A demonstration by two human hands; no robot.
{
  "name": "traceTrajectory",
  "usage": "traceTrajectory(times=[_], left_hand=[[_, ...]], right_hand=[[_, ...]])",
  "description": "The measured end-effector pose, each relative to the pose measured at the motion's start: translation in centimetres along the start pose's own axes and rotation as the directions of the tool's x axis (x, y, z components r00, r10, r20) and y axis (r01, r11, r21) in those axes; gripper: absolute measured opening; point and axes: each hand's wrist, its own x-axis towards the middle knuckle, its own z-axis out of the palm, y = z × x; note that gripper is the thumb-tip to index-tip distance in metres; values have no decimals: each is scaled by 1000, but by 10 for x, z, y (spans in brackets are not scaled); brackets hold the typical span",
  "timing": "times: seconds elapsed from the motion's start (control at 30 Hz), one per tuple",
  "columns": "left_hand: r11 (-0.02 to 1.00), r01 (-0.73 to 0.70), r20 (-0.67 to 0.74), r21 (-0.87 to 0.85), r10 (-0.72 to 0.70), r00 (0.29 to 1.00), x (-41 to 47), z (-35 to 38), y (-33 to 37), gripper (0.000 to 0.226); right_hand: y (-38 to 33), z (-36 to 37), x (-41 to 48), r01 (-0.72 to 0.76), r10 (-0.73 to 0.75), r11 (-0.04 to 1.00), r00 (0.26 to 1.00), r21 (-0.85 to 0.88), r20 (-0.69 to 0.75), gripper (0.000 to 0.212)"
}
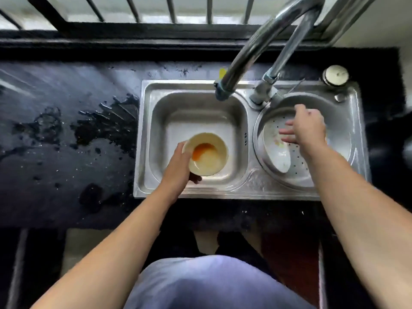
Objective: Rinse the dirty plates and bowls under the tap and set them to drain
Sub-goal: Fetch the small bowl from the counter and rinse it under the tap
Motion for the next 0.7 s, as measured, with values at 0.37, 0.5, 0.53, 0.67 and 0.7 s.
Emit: traceTrajectory(times=[0.37, 0.5, 0.53, 0.67, 0.7], left_hand=[[998, -30, -56, -63, 27, 998, 33, 25, 26, 28], [995, -30, -67, -92, 24, 997, 36, 21, 36, 28], [995, -24, -64, -92, 18, 998, 37, 21, 37, 29], [997, -13, -46, -77, 10, 999, 38, 16, 42, 30], [998, -13, -40, -68, 10, 999, 39, 16, 43, 29]], right_hand=[[-58, 30, 114, 9, -8, 983, 1000, -183, 6, 26], [-47, 24, 102, 76, -112, 677, 994, -732, 0, 51], [-43, 23, 102, 78, -113, 711, 994, -699, -4, 54], [-34, 22, 104, -38, 38, 999, 999, 1, 2, 28], [-33, 21, 100, -61, 65, 992, 998, 108, -28, 27]])
